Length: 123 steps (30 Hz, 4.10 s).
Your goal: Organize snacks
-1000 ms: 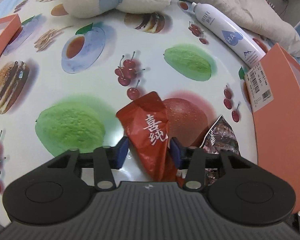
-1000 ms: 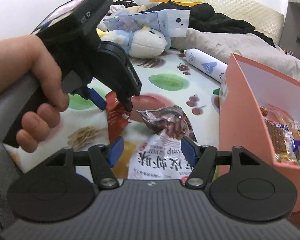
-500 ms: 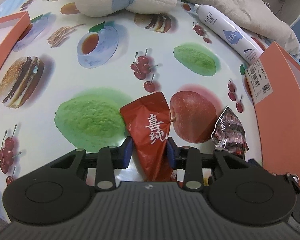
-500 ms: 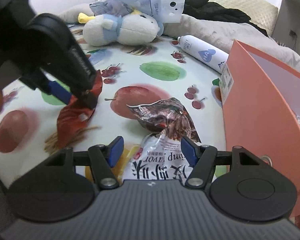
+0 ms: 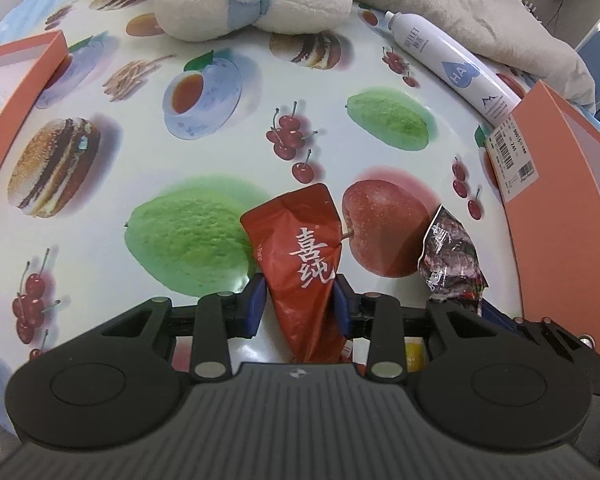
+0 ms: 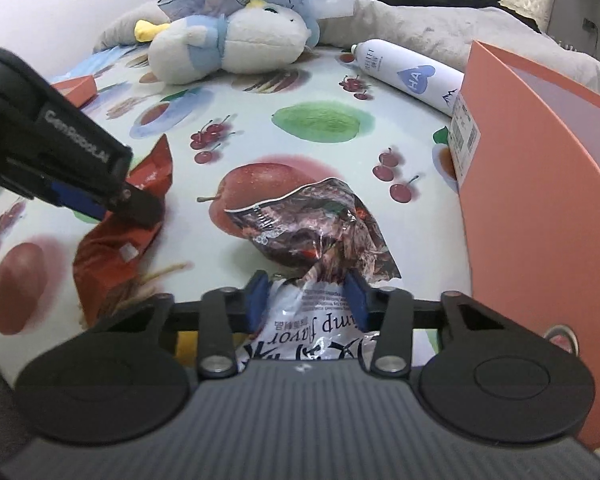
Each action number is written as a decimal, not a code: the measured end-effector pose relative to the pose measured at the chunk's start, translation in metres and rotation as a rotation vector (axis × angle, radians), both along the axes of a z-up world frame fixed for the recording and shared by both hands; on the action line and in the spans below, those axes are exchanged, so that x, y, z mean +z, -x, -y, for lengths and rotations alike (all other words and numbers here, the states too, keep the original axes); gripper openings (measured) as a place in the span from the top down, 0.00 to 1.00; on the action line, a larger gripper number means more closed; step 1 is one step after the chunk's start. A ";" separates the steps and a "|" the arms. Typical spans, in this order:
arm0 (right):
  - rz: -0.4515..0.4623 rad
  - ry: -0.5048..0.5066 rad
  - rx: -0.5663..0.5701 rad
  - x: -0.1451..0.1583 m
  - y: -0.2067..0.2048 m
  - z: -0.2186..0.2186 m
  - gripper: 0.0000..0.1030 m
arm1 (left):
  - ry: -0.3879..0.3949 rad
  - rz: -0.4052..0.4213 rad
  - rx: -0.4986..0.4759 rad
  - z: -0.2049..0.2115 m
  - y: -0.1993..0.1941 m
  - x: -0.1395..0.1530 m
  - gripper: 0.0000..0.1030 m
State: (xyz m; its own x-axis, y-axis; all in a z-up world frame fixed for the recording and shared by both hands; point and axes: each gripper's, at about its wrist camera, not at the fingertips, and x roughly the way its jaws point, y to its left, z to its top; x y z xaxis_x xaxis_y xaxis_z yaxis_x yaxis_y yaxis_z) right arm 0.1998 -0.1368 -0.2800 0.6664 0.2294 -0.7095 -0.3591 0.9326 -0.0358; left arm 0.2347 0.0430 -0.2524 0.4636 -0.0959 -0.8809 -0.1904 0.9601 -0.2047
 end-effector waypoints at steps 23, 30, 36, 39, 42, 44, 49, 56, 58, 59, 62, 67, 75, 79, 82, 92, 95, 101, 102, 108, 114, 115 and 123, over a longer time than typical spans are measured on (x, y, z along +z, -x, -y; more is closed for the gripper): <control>0.094 -0.201 0.063 0.120 0.038 0.033 0.74 | -0.027 0.117 -0.037 0.022 0.025 0.107 0.61; 0.190 -0.194 0.056 0.164 0.036 0.056 0.74 | 0.021 0.165 -0.067 0.045 0.020 0.141 0.61; 0.252 -0.176 0.033 0.189 0.028 0.073 0.74 | 0.074 0.222 -0.097 0.066 0.014 0.168 0.61; 0.274 -0.174 0.017 0.197 0.023 0.083 0.74 | 0.104 0.252 -0.107 0.076 0.011 0.180 0.61; 0.288 -0.171 -0.006 0.202 0.016 0.094 0.74 | 0.128 0.272 -0.120 0.086 0.007 0.187 0.61; 0.294 -0.166 -0.019 0.204 0.013 0.101 0.74 | 0.153 0.283 -0.128 0.092 0.003 0.190 0.61; 0.298 -0.147 -0.068 0.202 0.002 0.120 0.74 | 0.172 0.296 -0.162 0.116 -0.007 0.190 0.61; 0.257 -0.107 -0.155 0.183 -0.015 0.152 0.74 | 0.213 0.275 -0.219 0.157 -0.032 0.174 0.61; 0.233 -0.111 -0.182 0.176 -0.020 0.161 0.74 | 0.209 0.263 -0.234 0.169 -0.039 0.167 0.61; 0.223 -0.112 -0.196 0.172 -0.023 0.167 0.73 | 0.212 0.252 -0.239 0.176 -0.042 0.162 0.61; 0.189 -0.108 -0.242 0.159 -0.032 0.182 0.73 | 0.220 0.228 -0.259 0.192 -0.052 0.149 0.61; 0.121 -0.108 -0.291 0.136 -0.043 0.203 0.73 | 0.217 0.202 -0.286 0.217 -0.068 0.132 0.61; 0.041 -0.114 -0.336 0.103 -0.052 0.221 0.72 | 0.199 0.159 -0.292 0.235 -0.086 0.107 0.60; 0.015 -0.121 -0.347 0.098 -0.053 0.224 0.67 | 0.178 0.134 -0.290 0.237 -0.089 0.101 0.30; 0.030 -0.130 -0.352 0.103 -0.051 0.226 0.44 | 0.169 0.152 -0.279 0.232 -0.088 0.104 0.25; 0.160 -0.196 -0.353 0.161 -0.020 0.232 0.41 | 0.131 0.279 -0.299 0.220 -0.063 0.159 0.25; 0.210 -0.215 -0.368 0.183 -0.004 0.235 0.41 | 0.112 0.330 -0.310 0.218 -0.049 0.182 0.25; 0.288 -0.240 -0.372 0.215 0.026 0.239 0.41 | 0.083 0.415 -0.334 0.217 -0.020 0.219 0.25; 0.298 -0.238 -0.374 0.218 0.031 0.239 0.41 | 0.081 0.431 -0.339 0.216 -0.014 0.224 0.25; 0.339 -0.258 -0.382 0.231 0.061 0.238 0.41 | 0.060 0.501 -0.367 0.214 0.020 0.244 0.23; 0.370 -0.276 -0.378 0.243 0.075 0.234 0.41 | 0.026 0.537 -0.389 0.211 0.044 0.253 0.16; 0.378 -0.278 -0.382 0.245 0.078 0.233 0.41 | 0.013 0.542 -0.392 0.211 0.048 0.254 0.14; 0.359 -0.291 -0.393 0.233 0.096 0.228 0.41 | -0.006 0.543 -0.384 0.199 0.074 0.249 0.01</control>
State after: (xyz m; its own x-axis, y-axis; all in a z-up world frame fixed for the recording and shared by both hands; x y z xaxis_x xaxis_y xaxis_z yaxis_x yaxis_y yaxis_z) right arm 0.1042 -0.3644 -0.0472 0.9266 0.0683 -0.3699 0.0016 0.9827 0.1854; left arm 0.1605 -0.1556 -0.0037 0.7754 -0.3383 -0.5332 0.2938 0.9407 -0.1695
